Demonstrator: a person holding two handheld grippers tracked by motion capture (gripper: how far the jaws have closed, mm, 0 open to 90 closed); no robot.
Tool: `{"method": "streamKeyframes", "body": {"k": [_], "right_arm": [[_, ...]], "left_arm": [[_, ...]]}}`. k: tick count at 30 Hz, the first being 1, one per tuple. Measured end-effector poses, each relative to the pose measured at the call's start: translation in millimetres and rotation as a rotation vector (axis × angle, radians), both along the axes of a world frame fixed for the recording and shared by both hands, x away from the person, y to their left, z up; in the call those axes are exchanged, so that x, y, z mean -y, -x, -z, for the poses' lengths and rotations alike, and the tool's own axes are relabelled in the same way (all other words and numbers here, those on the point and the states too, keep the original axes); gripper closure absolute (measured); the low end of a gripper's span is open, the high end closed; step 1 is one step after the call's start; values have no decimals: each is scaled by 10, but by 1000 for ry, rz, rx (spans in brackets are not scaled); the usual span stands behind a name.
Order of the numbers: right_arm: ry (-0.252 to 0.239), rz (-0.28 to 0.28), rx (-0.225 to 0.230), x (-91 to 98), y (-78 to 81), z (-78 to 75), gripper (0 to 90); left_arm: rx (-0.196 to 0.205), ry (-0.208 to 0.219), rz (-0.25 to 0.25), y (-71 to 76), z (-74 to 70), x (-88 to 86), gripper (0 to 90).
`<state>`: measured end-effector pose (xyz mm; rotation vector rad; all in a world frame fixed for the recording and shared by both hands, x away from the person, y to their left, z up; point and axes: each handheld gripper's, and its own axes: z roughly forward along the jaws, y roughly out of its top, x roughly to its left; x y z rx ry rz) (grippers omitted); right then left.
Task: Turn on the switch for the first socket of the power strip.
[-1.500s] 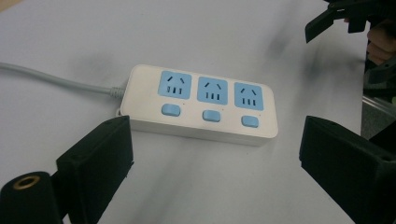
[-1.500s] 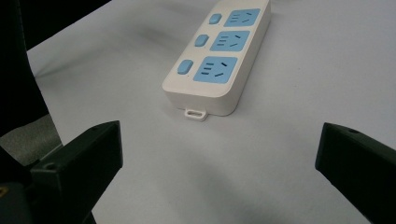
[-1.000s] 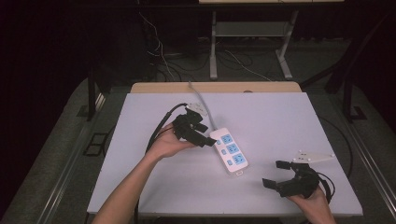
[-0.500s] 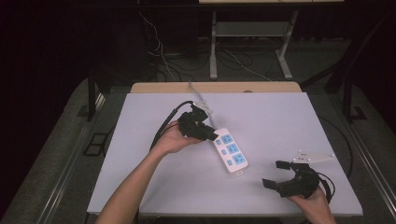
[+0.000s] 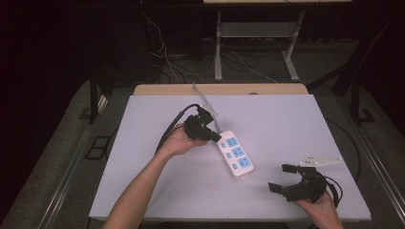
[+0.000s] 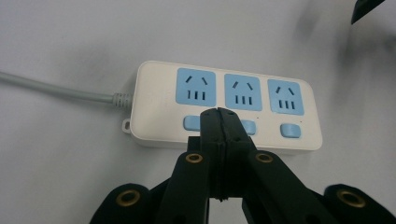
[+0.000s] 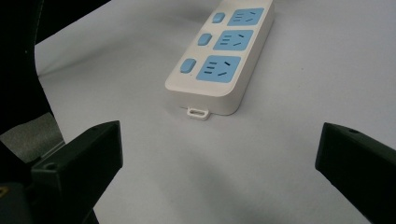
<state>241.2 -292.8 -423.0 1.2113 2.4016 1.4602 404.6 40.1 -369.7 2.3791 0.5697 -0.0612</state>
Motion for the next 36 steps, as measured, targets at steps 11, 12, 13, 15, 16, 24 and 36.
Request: {"method": "streamKeyframes", "body": {"k": [11,12,13,15,16,24,36], "right_arm": [[1,-4,3,-2,0,-1,2],[2,-4,4,-2,0,0,2],[2,-4,4,-2,0,0,2],[0,-6,5,-2,1,-1,2],[0,-6,5,-2,1,-1,2],[0,-8,6,-3,1,-2,2],[0,-12,9,-1,3,-5,2]], "left_arm": [[-33,-1,-1,-95,147,70,893],[-37,-4,2,-103,157,73,893],[-43,4,-1,-106,167,77,893],[-43,5,0,-114,185,87,893],[-45,6,0,-118,194,94,893],[-57,5,-7,-152,280,143,893],[-74,7,-4,-186,398,204,893]]}}
